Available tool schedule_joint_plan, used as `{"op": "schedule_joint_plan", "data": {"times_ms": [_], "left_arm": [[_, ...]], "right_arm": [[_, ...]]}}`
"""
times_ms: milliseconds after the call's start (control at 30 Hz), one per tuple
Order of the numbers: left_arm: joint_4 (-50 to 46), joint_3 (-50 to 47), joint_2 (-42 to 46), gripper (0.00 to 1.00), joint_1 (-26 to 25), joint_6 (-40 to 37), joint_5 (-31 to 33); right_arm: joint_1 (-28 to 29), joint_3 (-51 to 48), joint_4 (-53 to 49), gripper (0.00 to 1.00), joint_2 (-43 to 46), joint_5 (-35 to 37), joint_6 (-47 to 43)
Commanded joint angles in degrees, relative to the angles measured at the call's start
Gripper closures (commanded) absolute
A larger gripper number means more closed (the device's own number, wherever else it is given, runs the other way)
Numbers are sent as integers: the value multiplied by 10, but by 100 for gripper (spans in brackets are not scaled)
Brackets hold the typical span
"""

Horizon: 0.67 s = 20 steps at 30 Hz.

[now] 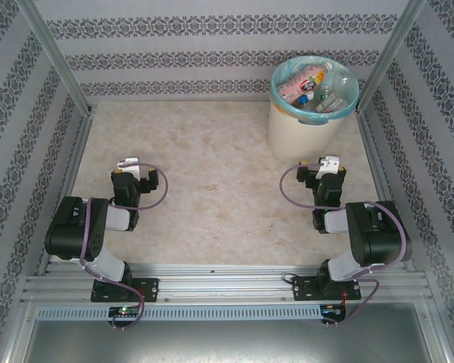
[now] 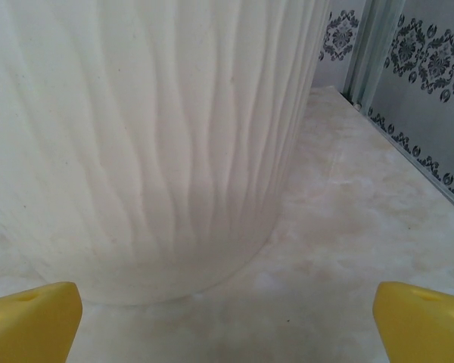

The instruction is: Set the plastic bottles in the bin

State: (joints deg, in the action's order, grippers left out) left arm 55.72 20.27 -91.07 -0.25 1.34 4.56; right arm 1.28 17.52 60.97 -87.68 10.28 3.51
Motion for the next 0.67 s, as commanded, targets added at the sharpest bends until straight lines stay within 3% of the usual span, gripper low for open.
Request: {"op": "schedule_joint_plan", "data": {"times_ms": [0, 367, 633], "left_arm": [[5, 5, 2, 0, 4, 9, 1], [-8, 13, 2, 0, 4, 0, -23], [-5, 12, 1, 0, -3, -4, 3]], "right_arm": [[9, 18, -42, 2, 1, 12, -2], [9, 18, -40, 2, 1, 11, -2], [9, 18, -40, 2, 0, 11, -3]]}}
